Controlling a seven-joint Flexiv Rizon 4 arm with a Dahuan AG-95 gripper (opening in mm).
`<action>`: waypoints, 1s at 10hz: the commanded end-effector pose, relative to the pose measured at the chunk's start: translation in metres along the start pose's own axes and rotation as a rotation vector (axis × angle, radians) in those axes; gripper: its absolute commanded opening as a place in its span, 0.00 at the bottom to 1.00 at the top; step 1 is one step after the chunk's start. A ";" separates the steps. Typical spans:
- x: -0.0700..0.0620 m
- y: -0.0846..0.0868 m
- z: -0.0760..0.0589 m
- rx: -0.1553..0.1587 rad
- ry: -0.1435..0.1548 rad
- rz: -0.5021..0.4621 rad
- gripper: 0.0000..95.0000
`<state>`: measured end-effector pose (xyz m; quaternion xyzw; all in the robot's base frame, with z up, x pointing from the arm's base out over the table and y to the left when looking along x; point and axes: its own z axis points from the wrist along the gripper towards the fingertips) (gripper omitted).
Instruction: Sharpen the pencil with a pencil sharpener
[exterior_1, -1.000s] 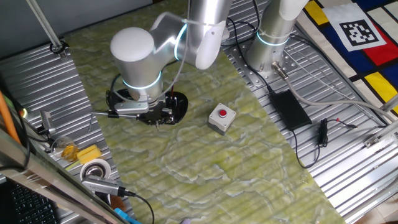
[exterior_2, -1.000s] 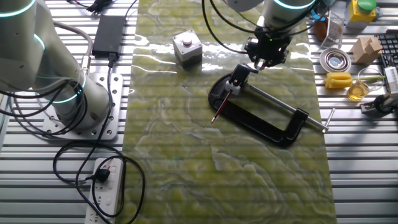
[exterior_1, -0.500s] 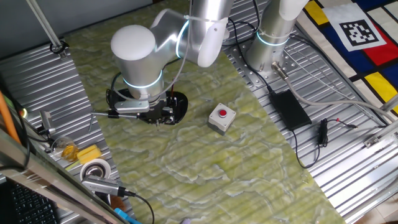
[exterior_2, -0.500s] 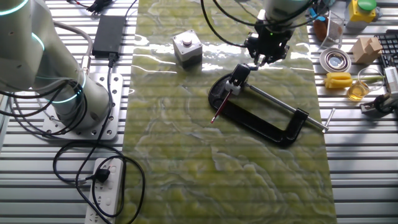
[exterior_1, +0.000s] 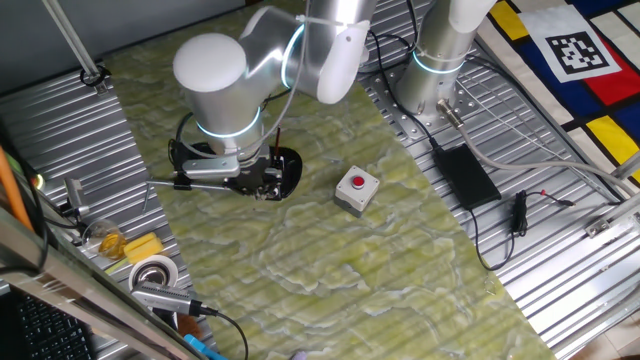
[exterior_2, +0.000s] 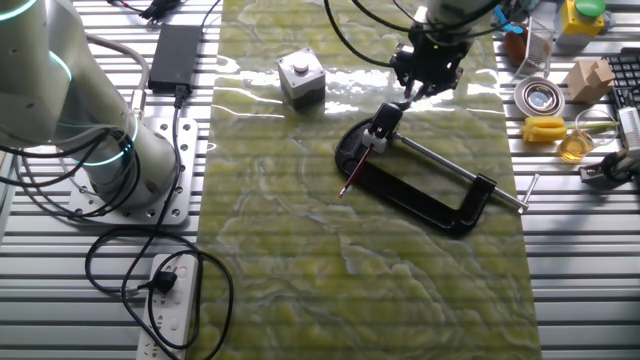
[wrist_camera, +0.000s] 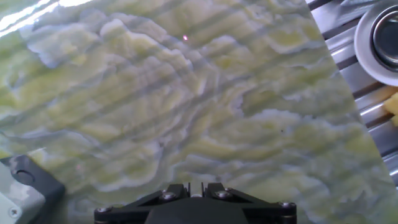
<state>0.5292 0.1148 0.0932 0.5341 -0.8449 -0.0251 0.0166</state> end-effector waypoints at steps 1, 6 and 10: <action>-0.002 0.005 -0.002 -0.002 0.000 0.020 0.00; -0.003 0.018 -0.001 -0.003 0.004 0.058 0.00; -0.004 0.018 -0.004 0.000 -0.009 0.041 0.40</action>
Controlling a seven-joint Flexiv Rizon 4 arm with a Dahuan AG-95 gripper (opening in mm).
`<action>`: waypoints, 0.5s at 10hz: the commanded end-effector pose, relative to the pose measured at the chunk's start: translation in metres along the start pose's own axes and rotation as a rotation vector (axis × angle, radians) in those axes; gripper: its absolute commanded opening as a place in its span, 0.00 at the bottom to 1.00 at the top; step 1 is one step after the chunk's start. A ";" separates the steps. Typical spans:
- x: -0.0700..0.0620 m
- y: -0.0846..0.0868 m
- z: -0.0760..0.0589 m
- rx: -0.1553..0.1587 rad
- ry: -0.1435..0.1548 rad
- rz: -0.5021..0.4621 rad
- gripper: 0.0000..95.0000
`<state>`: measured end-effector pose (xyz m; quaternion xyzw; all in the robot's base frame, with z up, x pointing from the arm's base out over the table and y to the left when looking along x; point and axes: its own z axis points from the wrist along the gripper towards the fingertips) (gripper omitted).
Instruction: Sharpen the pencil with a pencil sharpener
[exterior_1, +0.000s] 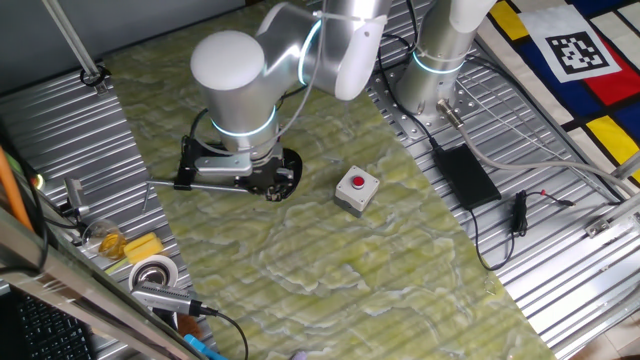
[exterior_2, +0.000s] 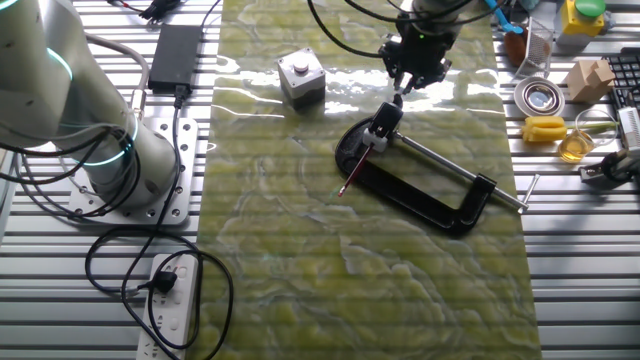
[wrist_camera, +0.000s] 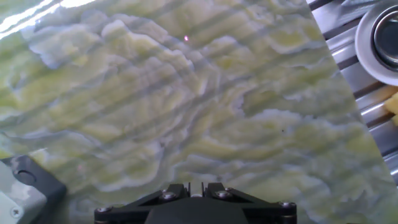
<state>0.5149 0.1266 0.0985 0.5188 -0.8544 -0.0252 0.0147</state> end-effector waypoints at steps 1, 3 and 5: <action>-0.001 0.001 -0.002 -0.003 -0.008 0.014 0.40; -0.006 0.007 -0.011 0.002 -0.010 0.048 0.40; -0.021 0.012 -0.020 0.024 -0.007 0.158 0.00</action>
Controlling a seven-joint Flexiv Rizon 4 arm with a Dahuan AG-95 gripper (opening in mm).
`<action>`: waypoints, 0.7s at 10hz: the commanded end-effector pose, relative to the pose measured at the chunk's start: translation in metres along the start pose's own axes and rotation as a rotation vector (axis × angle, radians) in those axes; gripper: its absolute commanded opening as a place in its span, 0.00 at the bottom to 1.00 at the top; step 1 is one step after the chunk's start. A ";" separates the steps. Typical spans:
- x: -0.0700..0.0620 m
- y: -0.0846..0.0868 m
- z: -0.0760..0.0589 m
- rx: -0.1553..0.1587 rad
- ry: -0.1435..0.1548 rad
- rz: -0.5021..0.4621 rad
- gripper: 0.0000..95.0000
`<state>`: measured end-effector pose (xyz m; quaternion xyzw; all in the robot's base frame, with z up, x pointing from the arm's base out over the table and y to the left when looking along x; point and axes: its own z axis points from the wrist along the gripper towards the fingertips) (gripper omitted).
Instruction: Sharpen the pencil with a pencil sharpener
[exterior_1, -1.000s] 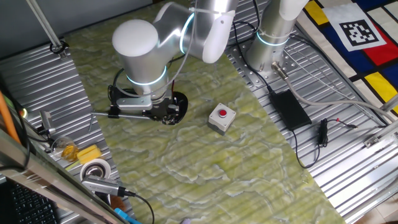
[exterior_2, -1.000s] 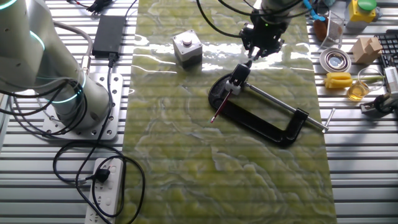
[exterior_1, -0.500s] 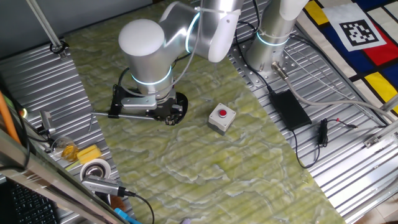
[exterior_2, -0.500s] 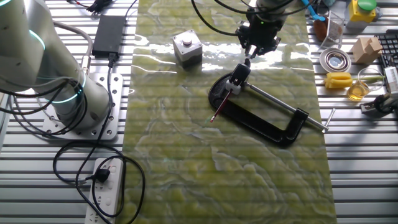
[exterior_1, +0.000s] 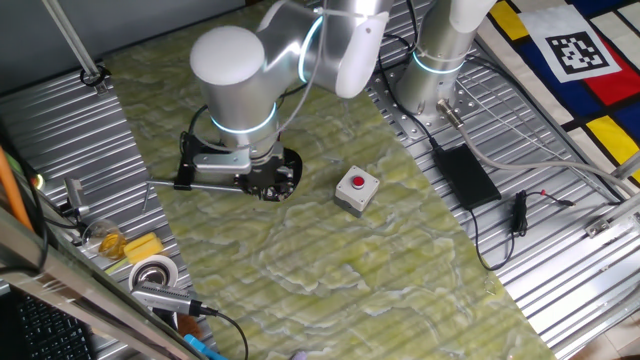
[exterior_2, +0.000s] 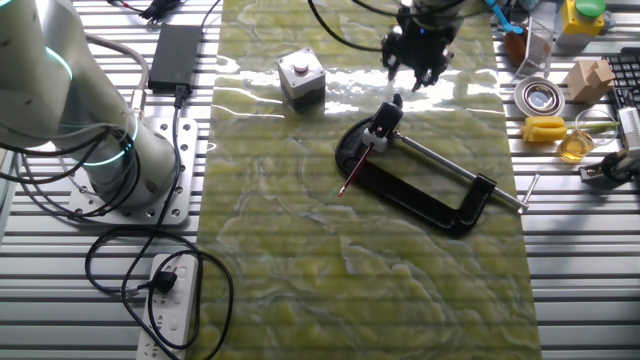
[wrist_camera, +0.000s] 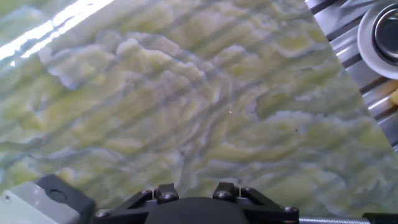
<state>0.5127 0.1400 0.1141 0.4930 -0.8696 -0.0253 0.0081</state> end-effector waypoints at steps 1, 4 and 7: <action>-0.012 0.004 -0.006 0.021 0.006 0.142 0.00; -0.019 0.007 -0.014 0.029 -0.010 0.553 0.00; -0.023 0.016 -0.020 0.036 0.008 0.599 0.00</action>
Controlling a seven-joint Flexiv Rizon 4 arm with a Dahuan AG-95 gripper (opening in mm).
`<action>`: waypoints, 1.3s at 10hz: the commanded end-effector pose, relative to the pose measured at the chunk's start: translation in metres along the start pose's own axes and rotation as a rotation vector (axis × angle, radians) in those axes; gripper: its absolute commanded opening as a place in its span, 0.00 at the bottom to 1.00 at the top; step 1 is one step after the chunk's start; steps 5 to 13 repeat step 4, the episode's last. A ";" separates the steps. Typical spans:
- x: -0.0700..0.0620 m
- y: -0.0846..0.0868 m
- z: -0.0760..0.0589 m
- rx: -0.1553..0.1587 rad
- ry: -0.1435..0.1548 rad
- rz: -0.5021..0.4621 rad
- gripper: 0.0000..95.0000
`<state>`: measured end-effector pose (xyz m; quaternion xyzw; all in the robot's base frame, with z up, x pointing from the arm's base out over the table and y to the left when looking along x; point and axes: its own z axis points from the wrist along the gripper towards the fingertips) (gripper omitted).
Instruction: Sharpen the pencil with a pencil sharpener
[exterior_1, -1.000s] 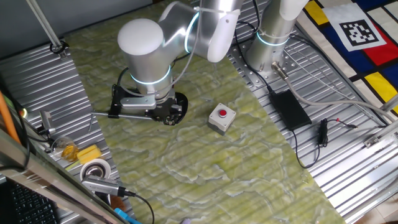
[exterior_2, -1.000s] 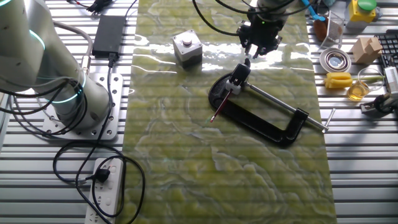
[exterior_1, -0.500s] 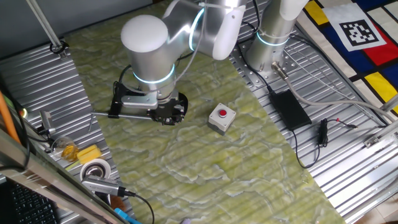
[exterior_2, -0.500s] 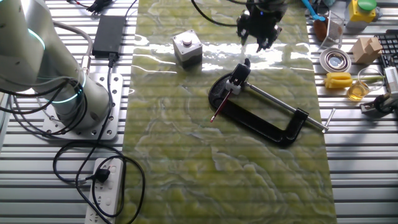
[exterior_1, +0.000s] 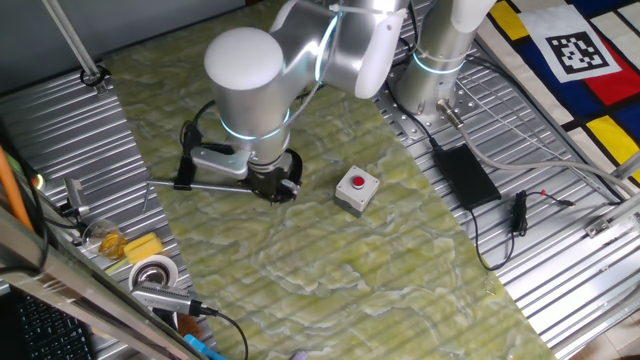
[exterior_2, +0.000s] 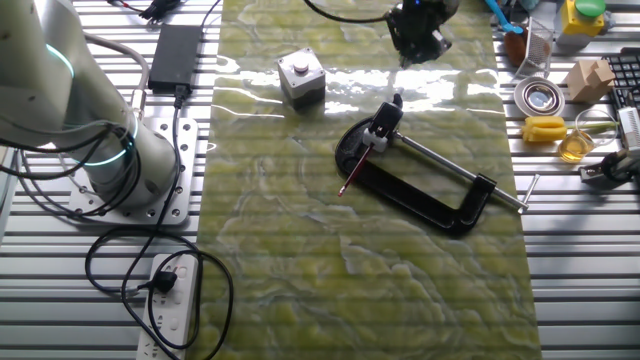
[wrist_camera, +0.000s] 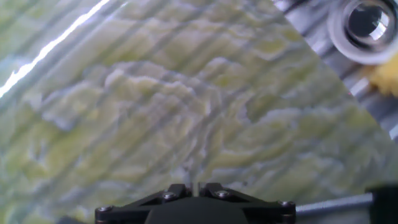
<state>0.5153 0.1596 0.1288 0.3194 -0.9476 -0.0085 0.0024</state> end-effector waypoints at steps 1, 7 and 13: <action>-0.002 0.010 -0.006 0.008 0.016 0.192 0.00; -0.002 0.013 -0.009 0.011 0.004 0.182 0.00; -0.002 0.013 -0.009 0.011 0.004 0.182 0.00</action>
